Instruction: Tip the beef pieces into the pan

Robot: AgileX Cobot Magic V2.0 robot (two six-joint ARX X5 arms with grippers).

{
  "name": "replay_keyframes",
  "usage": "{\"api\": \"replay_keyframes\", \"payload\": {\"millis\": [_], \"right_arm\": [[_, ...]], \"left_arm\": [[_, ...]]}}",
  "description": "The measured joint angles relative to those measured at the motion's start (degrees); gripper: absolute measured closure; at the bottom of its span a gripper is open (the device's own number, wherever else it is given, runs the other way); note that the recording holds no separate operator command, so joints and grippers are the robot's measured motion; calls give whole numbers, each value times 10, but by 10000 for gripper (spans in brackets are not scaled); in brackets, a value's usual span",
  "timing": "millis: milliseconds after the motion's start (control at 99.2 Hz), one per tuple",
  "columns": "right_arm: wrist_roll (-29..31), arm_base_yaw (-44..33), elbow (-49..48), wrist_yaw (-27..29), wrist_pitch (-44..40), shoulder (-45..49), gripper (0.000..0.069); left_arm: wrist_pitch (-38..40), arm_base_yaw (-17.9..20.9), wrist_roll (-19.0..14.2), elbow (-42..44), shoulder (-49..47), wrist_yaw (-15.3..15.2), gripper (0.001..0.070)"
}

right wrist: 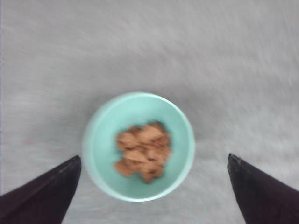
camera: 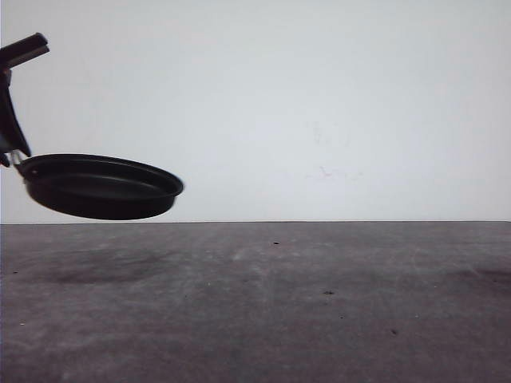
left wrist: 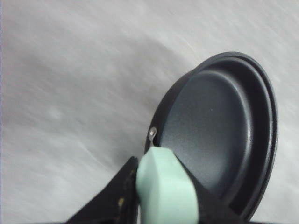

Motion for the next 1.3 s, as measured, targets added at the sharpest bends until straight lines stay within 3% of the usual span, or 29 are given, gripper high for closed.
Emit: {"api": "replay_keyframes", "payload": {"millis": [91,181,262,403,484,696,978,1199,1300], "right_arm": [[-3,-23,0,0,-5,52,77],[-4,-32,-10,0,-4,83,78],[-4,-35,-26,-1,2,96,101],[-5,-37,-63,0,23,116,237],[-6,-44,-93,1,36,127,273],[-4,-62,-167,-15,94,131,288],[13,-62,-169,-84,131,131,288],[31,-62,-169,-86,159,131,288],[41,-67,-169,-86,177,131,342]], "left_arm": [[-7,-9,-6,0,0,39,651],[-11,-23,-9,0,0,54,651],[-10,-36,-11,0,0,54,651],[-5,-53,-11,0,0,57,651],[3,-60,-12,0,0,58,651],[29,-70,-20,0,0,62,651],[39,-72,-24,0,0,62,651],[48,-72,-24,0,0,62,651],[50,-72,-24,0,0,62,651]]}}
